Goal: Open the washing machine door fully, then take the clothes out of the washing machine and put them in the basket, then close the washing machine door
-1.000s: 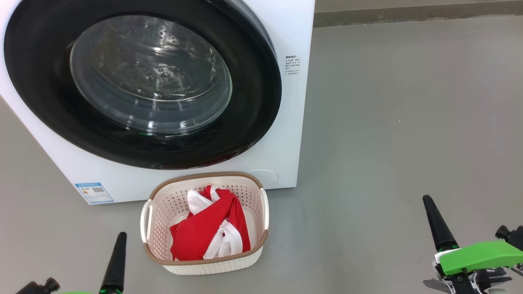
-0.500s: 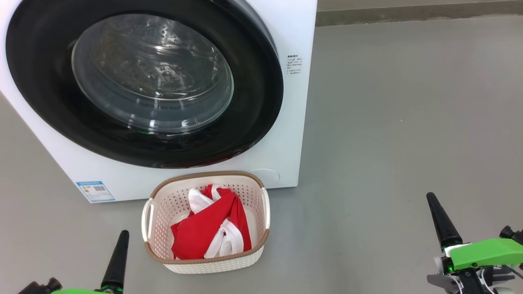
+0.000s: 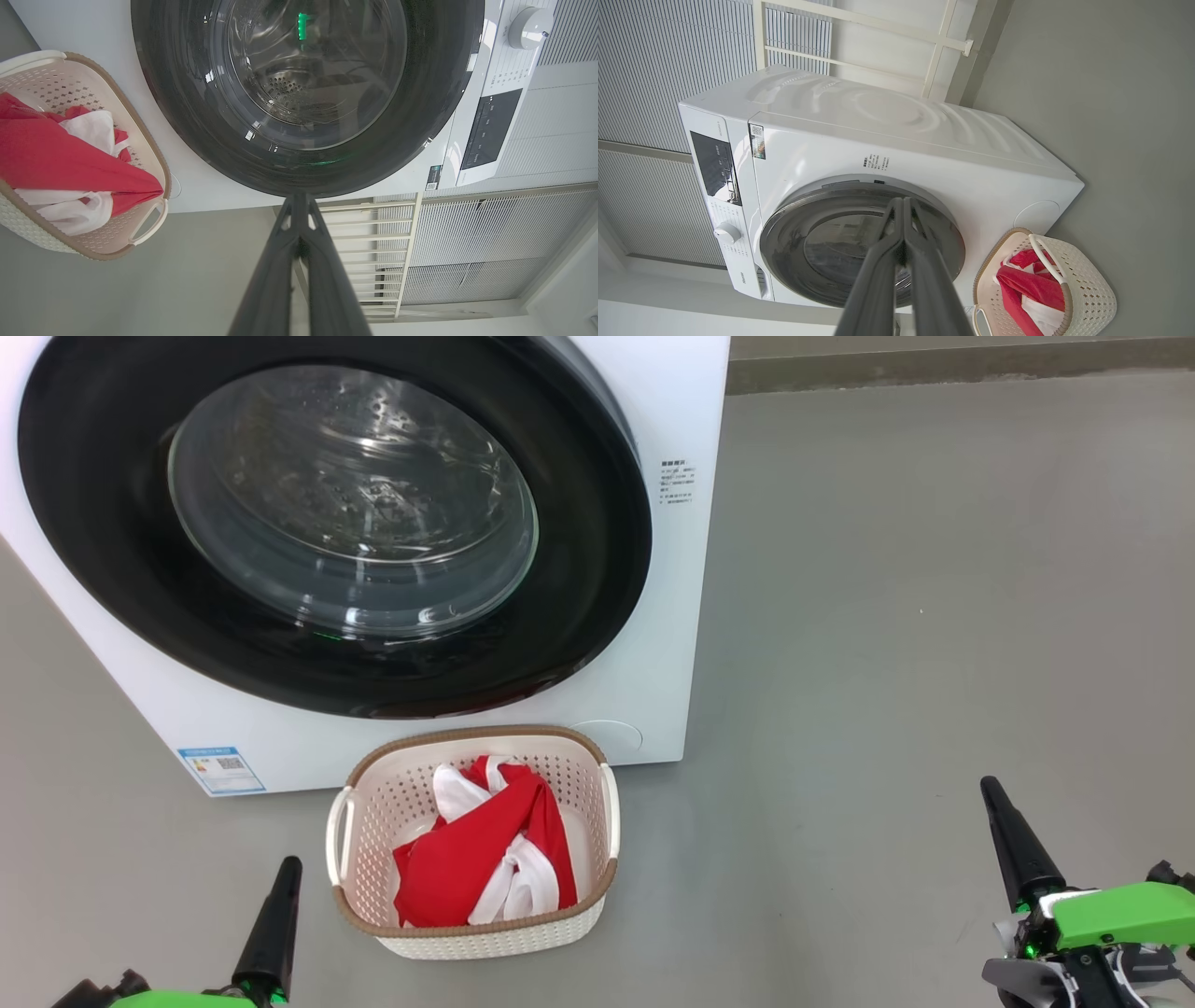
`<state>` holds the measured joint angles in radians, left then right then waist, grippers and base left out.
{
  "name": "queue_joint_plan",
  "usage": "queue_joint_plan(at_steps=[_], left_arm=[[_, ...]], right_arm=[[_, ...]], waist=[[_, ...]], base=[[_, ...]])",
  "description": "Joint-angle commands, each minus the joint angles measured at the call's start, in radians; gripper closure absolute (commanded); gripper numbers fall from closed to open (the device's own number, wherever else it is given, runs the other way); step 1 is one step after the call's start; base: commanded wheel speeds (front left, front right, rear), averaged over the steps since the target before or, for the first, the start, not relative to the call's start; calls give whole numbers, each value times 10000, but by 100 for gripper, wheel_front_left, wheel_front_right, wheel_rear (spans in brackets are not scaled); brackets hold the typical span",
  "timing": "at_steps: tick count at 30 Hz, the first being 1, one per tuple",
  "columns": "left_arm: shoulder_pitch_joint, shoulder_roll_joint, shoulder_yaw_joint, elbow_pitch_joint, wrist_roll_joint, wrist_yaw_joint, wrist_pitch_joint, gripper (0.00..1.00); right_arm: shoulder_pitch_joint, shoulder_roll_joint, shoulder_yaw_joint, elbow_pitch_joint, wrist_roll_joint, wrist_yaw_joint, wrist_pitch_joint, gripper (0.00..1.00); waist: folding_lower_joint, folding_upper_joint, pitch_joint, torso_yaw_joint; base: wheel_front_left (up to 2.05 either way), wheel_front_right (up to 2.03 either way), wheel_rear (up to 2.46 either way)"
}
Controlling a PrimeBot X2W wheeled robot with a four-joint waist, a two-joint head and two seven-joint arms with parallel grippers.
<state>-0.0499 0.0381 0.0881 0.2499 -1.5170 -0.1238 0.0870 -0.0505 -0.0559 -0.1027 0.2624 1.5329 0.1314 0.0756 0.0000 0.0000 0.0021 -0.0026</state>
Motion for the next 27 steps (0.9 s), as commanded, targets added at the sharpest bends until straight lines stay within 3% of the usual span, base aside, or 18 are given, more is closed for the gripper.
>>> queue_joint_plan(at_steps=[1, 7, 27], left_arm=[[-497, 118, 253, -154, -256, -66, 96, 100], [-581, 122, 261, -49, -912, -69, 266, 100], [-581, 122, 260, -49, -913, -69, 265, 100]], right_arm=[[-525, -66, 113, -226, 267, -7, 83, 100], [-561, -50, 32, -184, 875, -7, 261, 100], [-564, -25, -4, -182, 845, -7, 290, 100]], waist=[[0, 0, 2, 4], [0, 0, 10, 26], [0, 0, 10, 26]], base=[[0, 0, 0], [0, 0, 0], [0, 0, 0]])
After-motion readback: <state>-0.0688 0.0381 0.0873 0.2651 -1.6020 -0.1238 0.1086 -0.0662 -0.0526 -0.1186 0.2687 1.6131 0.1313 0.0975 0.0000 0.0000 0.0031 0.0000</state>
